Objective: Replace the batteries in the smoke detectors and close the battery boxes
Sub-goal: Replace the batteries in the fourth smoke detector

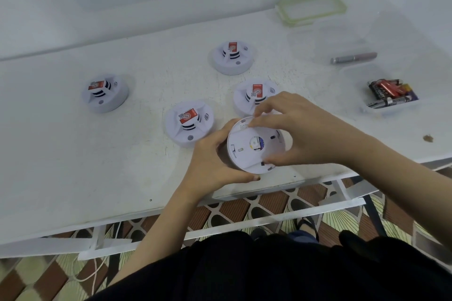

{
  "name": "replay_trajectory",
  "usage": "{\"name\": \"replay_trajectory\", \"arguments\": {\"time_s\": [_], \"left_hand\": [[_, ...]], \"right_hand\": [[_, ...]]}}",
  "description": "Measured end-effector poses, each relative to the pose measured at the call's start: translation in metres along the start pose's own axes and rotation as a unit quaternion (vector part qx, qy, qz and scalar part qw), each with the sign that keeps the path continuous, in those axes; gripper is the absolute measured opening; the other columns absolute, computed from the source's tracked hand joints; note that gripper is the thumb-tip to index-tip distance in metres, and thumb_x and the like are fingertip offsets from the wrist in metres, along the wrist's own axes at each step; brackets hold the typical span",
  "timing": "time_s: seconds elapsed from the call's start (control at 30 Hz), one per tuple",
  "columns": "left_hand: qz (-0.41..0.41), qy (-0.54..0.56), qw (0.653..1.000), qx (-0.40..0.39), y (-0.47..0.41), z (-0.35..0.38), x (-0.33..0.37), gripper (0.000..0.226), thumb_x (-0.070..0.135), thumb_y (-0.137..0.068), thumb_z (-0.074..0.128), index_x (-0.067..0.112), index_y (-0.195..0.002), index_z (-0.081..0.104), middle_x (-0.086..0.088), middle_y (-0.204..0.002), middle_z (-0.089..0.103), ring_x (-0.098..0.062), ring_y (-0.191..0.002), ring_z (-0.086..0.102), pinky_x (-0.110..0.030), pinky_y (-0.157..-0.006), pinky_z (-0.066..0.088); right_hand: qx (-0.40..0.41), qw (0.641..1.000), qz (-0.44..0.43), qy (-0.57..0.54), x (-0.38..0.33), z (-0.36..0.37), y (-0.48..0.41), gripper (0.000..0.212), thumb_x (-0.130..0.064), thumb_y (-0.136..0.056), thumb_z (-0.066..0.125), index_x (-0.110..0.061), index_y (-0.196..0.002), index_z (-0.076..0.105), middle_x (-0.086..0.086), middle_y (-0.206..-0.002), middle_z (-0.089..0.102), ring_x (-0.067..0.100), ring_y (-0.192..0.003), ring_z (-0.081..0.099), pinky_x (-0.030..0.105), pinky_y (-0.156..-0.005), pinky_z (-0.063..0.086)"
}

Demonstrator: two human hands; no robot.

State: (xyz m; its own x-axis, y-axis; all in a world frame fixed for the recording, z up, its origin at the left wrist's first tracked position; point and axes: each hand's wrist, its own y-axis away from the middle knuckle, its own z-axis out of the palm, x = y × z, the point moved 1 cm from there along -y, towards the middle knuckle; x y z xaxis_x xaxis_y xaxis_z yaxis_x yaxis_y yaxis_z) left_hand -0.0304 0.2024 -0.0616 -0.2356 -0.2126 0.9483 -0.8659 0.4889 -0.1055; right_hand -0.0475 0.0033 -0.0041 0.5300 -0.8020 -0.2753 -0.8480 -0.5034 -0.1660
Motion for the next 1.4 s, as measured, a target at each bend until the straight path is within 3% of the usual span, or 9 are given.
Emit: {"name": "replay_trajectory", "arguments": {"time_s": [0.13, 0.23, 0.43, 0.63, 1.0, 1.17, 1.4], "left_hand": [[0.004, -0.004, 1.0, 0.003, 0.0, 0.001, 0.001, 0.087, -0.003, -0.05, 0.093, 0.025, -0.125, 0.057, 0.006, -0.107, 0.068, -0.007, -0.101, 0.061, -0.022, -0.087, 0.051], [0.002, -0.007, 1.0, -0.002, 0.0, 0.001, 0.0, 0.085, -0.002, -0.052, 0.092, 0.015, -0.127, 0.058, 0.005, -0.106, 0.068, -0.01, -0.101, 0.062, -0.024, -0.086, 0.051], [0.01, -0.007, 1.0, -0.002, 0.001, 0.0, 0.001, 0.088, -0.002, -0.051, 0.092, 0.016, -0.13, 0.056, 0.007, -0.114, 0.068, -0.011, -0.11, 0.062, -0.024, -0.091, 0.051], [-0.004, -0.006, 1.0, -0.006, -0.001, 0.0, -0.003, 0.091, 0.0, -0.052, 0.093, 0.013, -0.134, 0.054, 0.001, -0.118, 0.066, -0.023, -0.116, 0.06, -0.041, -0.097, 0.052], [-0.005, -0.006, 1.0, -0.003, -0.001, 0.001, -0.003, 0.094, 0.001, -0.051, 0.094, 0.013, -0.134, 0.053, 0.005, -0.115, 0.067, -0.015, -0.113, 0.061, -0.031, -0.09, 0.054], [-0.004, -0.007, 1.0, -0.008, 0.0, 0.001, -0.004, 0.094, 0.008, -0.052, 0.093, 0.014, -0.136, 0.051, 0.004, -0.12, 0.065, -0.021, -0.119, 0.059, -0.04, -0.095, 0.053], [0.002, -0.024, 1.0, -0.006, 0.0, 0.0, -0.003, 0.094, 0.011, -0.052, 0.094, 0.019, -0.136, 0.051, 0.007, -0.119, 0.065, -0.02, -0.119, 0.058, -0.041, -0.095, 0.053]], "right_hand": [[0.0, 0.996, -0.046, 0.074, -0.004, 0.001, -0.003, 0.057, -0.044, -0.063, 0.066, -0.007, -0.106, 0.068, 0.007, -0.112, 0.058, 0.027, -0.102, 0.055, 0.035, -0.089, 0.04], [0.0, 0.993, -0.067, 0.096, -0.005, 0.0, -0.005, 0.056, -0.047, -0.065, 0.06, -0.005, -0.1, 0.068, 0.007, -0.109, 0.058, 0.026, -0.097, 0.056, 0.036, -0.086, 0.042], [0.029, 0.999, -0.009, 0.015, 0.001, 0.004, 0.005, 0.06, -0.055, -0.07, 0.058, -0.012, -0.112, 0.066, 0.008, -0.128, 0.053, 0.024, -0.111, 0.051, 0.034, -0.093, 0.036], [0.057, 0.998, 0.016, -0.038, 0.004, 0.016, 0.015, 0.058, -0.053, -0.073, 0.061, -0.017, -0.119, 0.063, 0.01, -0.141, 0.044, 0.023, -0.124, 0.044, 0.038, -0.099, 0.034], [0.073, 0.991, 0.065, -0.096, -0.002, 0.03, 0.025, 0.06, -0.054, -0.076, 0.06, -0.023, -0.128, 0.059, 0.007, -0.144, 0.04, 0.023, -0.129, 0.041, 0.042, -0.102, 0.036], [0.068, 0.989, 0.084, -0.102, -0.002, 0.028, 0.028, 0.061, -0.057, -0.073, 0.061, -0.028, -0.126, 0.059, 0.004, -0.145, 0.039, 0.023, -0.126, 0.044, 0.038, -0.101, 0.035], [0.055, 0.985, 0.113, -0.117, -0.006, 0.027, 0.029, 0.063, -0.055, -0.072, 0.065, -0.028, -0.128, 0.055, 0.004, -0.147, 0.039, 0.022, -0.129, 0.042, 0.034, -0.101, 0.034]]}}
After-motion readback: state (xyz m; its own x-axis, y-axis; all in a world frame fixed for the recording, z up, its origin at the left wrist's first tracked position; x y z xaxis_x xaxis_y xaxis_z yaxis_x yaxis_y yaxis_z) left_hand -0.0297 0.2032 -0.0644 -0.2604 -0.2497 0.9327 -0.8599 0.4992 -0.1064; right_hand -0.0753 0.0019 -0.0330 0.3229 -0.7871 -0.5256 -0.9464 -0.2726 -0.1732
